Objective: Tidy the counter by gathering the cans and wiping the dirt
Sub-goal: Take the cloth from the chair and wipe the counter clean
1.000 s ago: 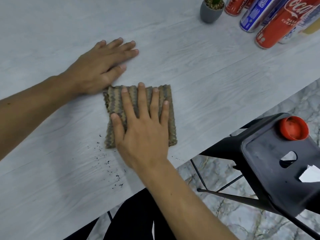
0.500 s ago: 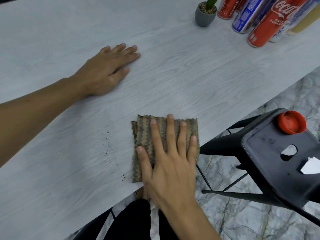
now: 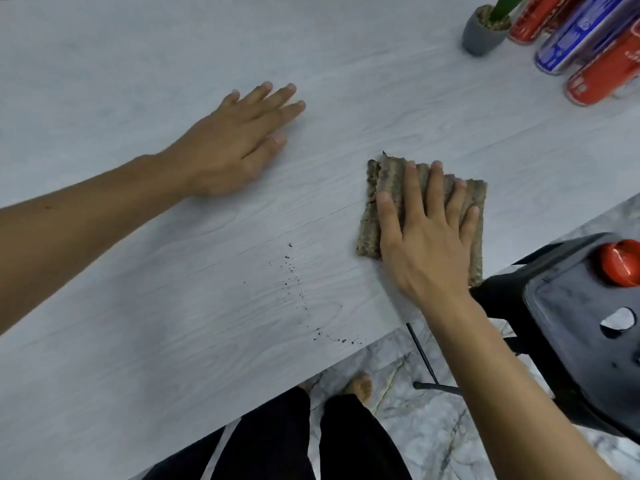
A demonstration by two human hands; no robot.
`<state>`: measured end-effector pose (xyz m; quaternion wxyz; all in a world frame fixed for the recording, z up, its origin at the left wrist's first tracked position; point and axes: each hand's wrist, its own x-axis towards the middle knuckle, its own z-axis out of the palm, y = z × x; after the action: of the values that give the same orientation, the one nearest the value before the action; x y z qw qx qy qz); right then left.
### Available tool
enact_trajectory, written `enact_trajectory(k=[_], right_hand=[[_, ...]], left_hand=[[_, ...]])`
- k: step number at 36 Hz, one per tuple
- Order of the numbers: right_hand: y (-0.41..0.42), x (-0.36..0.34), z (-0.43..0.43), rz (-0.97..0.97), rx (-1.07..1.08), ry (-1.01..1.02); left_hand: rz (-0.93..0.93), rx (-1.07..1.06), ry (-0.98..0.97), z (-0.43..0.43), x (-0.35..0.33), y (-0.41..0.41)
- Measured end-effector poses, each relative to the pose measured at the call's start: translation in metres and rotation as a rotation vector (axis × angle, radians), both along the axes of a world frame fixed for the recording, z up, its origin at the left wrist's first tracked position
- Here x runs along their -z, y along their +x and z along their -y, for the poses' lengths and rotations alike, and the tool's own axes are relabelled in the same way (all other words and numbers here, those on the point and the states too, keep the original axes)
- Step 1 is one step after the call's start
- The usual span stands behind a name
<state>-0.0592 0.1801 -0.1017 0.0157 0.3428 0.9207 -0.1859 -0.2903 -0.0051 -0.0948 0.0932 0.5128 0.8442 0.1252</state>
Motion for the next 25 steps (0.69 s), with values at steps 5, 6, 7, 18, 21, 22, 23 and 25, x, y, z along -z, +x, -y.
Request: enact_trajectory(k=[5, 6, 7, 18, 21, 22, 23, 25], right_hand=[[-0.038, 0.003, 0.028, -0.027, -0.078, 0.011], [-0.043, 0.004, 0.036, -0.036, -0.097, 0.015], [-0.046, 0.005, 0.045, -0.048, -0.12, 0.018], [0.006, 0.007, 0.128, -0.108, -0.367, 0.053], [0.026, 0.007, 0.133, -0.092, -0.392, 0.046], [0.032, 0.007, 0.133, -0.086, -0.393, 0.046], [0.038, 0.006, 0.133, -0.081, -0.39, 0.044], [0.049, 0.007, 0.131, -0.071, -0.377, 0.044]], left_hand=[[-0.038, 0.006, -0.047, 0.022, 0.008, -0.003], [-0.037, 0.004, -0.042, 0.022, 0.008, -0.003], [-0.037, 0.002, -0.036, 0.022, 0.009, -0.003], [-0.055, 0.011, -0.025, 0.022, 0.013, -0.008], [-0.055, 0.008, -0.026, 0.021, 0.013, -0.007], [-0.052, 0.006, -0.025, 0.021, 0.013, -0.006], [-0.049, 0.003, -0.025, 0.021, 0.012, -0.006], [-0.051, 0.0, -0.027, 0.021, 0.012, -0.005]])
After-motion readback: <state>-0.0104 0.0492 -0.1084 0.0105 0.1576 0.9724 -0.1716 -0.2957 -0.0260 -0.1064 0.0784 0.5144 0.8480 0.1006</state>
